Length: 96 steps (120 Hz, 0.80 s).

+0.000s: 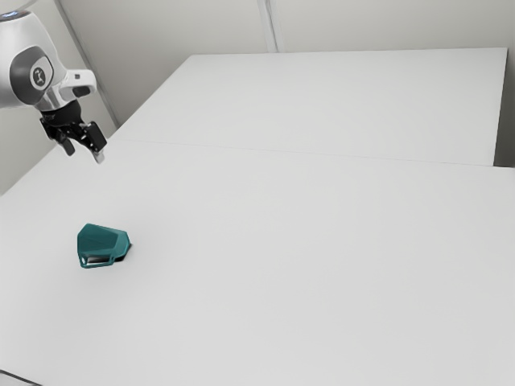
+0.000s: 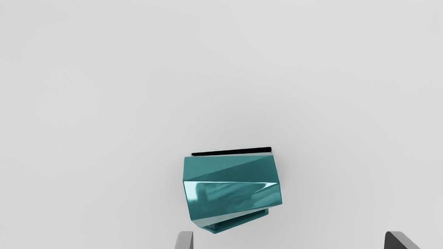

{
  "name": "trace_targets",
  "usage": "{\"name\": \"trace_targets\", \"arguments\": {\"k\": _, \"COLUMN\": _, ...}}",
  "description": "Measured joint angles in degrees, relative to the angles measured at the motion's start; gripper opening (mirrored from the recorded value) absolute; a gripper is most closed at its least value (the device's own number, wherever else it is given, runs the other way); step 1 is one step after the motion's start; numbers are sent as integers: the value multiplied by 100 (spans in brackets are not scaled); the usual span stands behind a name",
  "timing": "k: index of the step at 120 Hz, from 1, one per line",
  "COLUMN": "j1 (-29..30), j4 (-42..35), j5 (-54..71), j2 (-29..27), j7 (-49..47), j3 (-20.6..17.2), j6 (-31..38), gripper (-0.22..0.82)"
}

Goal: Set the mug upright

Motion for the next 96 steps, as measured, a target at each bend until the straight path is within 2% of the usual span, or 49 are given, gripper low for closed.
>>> {"name": "trace_targets", "arguments": {"k": 33, "j1": -107, "j4": -200, "j5": -229, "j2": -110, "j7": 57, "j3": 1, "j6": 18, "gripper": 60}}
{"name": "trace_targets", "arguments": {"k": 63, "j1": -80, "j4": -263, "j5": -1001, "j2": 130, "j7": 316, "j3": 0, "j6": -500, "gripper": 60}}
{"name": "trace_targets", "arguments": {"k": 72, "j1": 204, "j4": -240, "j5": -1158, "j2": 256, "j7": 399, "j3": 1, "j6": -701, "gripper": 60}}
{"name": "trace_targets", "arguments": {"k": 88, "j1": 1263, "j4": -206, "j5": -1421, "j2": 552, "j7": 557, "j3": 6, "j6": -943, "gripper": 60}}
{"name": "trace_targets", "arguments": {"k": 96, "j1": 1427, "j4": -144, "j5": -1505, "j2": 696, "j7": 644, "j3": 9, "j6": -1035, "gripper": 60}}
